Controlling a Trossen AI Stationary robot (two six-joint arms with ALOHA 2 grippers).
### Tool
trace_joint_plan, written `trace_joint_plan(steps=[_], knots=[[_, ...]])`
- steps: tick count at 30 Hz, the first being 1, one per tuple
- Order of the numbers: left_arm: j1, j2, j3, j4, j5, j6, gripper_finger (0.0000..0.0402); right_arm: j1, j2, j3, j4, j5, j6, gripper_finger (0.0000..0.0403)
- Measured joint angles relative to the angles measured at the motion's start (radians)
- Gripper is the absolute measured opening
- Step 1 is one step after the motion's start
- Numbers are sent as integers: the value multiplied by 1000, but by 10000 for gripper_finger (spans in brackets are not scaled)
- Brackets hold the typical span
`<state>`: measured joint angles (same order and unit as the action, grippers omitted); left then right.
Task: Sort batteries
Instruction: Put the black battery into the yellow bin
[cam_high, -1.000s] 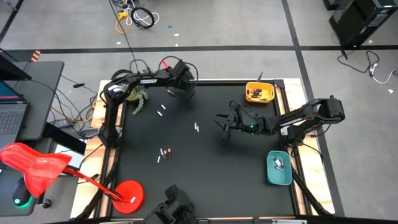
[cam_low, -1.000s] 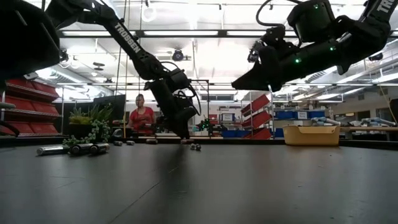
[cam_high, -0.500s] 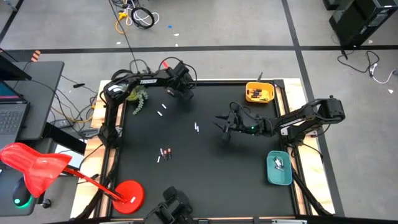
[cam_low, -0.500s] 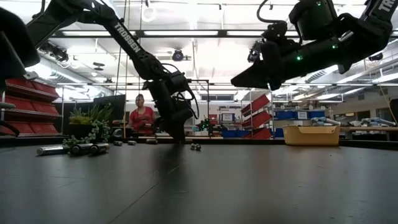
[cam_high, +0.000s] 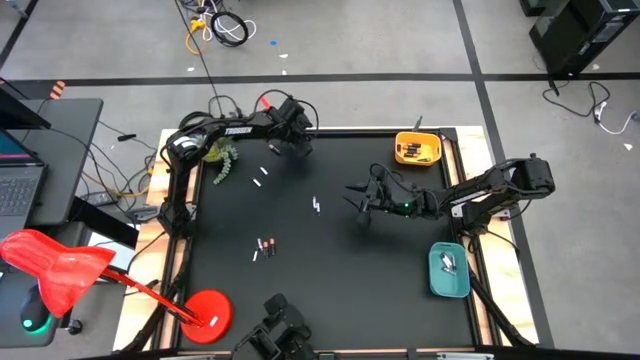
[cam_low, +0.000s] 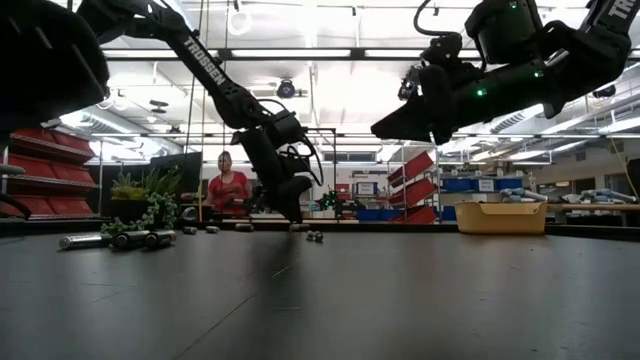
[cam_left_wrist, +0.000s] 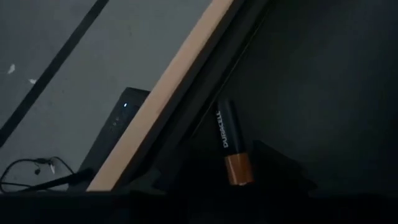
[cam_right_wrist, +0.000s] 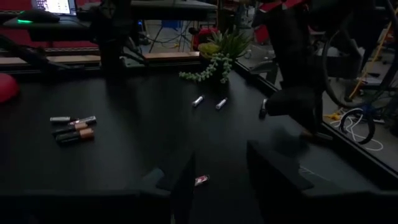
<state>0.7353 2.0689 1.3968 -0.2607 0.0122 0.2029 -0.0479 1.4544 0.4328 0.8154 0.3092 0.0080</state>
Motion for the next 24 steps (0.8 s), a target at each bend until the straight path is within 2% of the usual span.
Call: trace_joint_plan(steps=[10,14,18,21,24], knots=[[3,39,4,-44,41,15,161,0,0,0,22,0,-2,151],[-16,42,6,-27,-20,34,161,0,0,0,21,0,-3,151],[-17,45,15,-26,-13,33,160,0,0,0,21,0,-3,151],[-17,46,15,-26,-13,29,147,0,0,0,21,0,-7,151],[-17,47,15,-27,-11,28,116,0,0,0,22,0,-9,151]])
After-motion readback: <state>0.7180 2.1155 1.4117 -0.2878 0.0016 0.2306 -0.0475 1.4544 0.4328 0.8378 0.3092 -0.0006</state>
